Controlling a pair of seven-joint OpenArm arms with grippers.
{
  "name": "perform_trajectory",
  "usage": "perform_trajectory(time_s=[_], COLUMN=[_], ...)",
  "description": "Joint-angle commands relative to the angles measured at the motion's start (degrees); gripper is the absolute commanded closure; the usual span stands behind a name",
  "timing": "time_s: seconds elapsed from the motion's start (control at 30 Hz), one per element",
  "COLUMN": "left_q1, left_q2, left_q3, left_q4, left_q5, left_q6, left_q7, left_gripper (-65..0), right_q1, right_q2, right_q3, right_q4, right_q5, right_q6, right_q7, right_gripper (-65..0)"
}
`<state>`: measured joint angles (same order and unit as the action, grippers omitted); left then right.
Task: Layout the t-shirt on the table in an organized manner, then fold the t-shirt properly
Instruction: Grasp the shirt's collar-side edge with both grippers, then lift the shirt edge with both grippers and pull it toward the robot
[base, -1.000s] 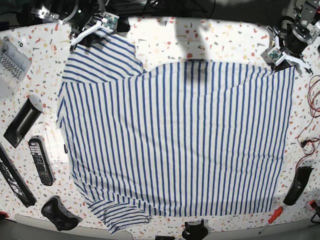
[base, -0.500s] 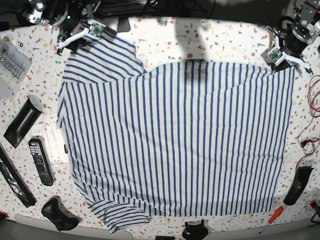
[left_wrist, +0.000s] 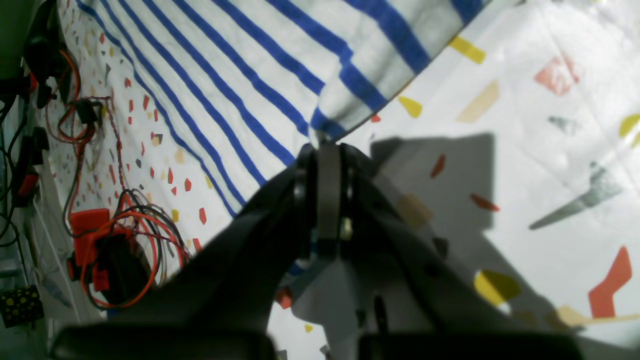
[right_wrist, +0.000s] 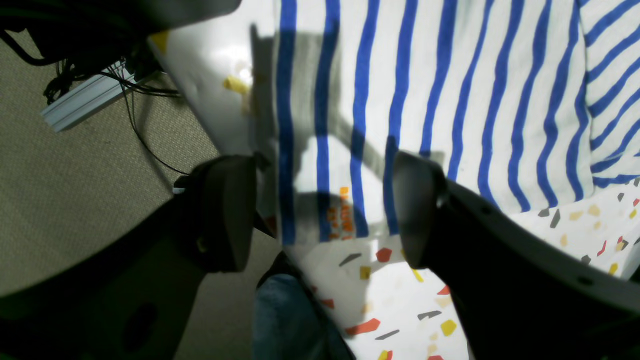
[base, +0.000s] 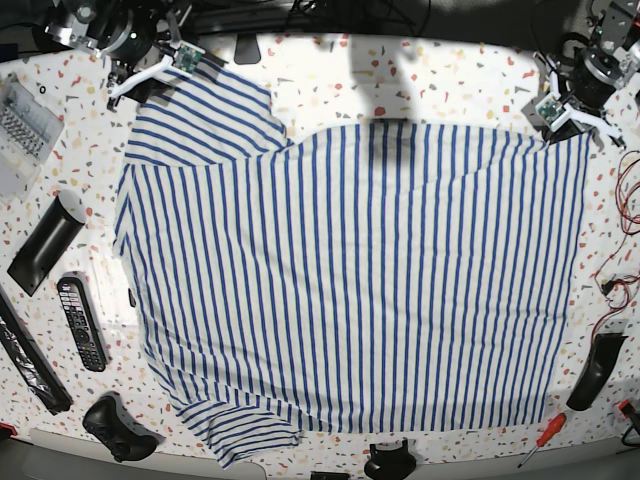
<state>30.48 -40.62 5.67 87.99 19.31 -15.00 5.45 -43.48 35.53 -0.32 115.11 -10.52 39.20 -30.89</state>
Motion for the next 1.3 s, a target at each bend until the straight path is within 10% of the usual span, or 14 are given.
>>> perform_trajectory(time_s=[0.0,0.33,0.6,1.27], left_q1=[0.6,0.7,0.7,0.6], left_q2=[-0.5,-0.5,-0.5,-0.5], left_q3=[0.2,0.2,0.2,0.0], left_q4=[-0.6,-0.6,-0.6,4.9], left_q5=[0.5,0.6,0.6,0.6], left_q6=[-2.1,-2.1,-2.1,-1.8], left_q7=[3.4,3.5,3.5,5.0], left_gripper=[0.0,0.0,0.0,0.0], right_q1=[0.2,4.4,4.4,4.8], right_q2=[0.7,0.7,0.7,0.7], right_q3=[0.3,0.3,0.3,0.3], right_q4=[0.4,-6.2,-3.1,4.0], right_q5=[0.0,0.0,0.2,1.6], right_q6=[-0.5,-0.7,-0.7,-6.8], right_q7=[1.3,2.2,2.2,0.9], right_gripper=[-38.8,-29.0,0.0,0.0])
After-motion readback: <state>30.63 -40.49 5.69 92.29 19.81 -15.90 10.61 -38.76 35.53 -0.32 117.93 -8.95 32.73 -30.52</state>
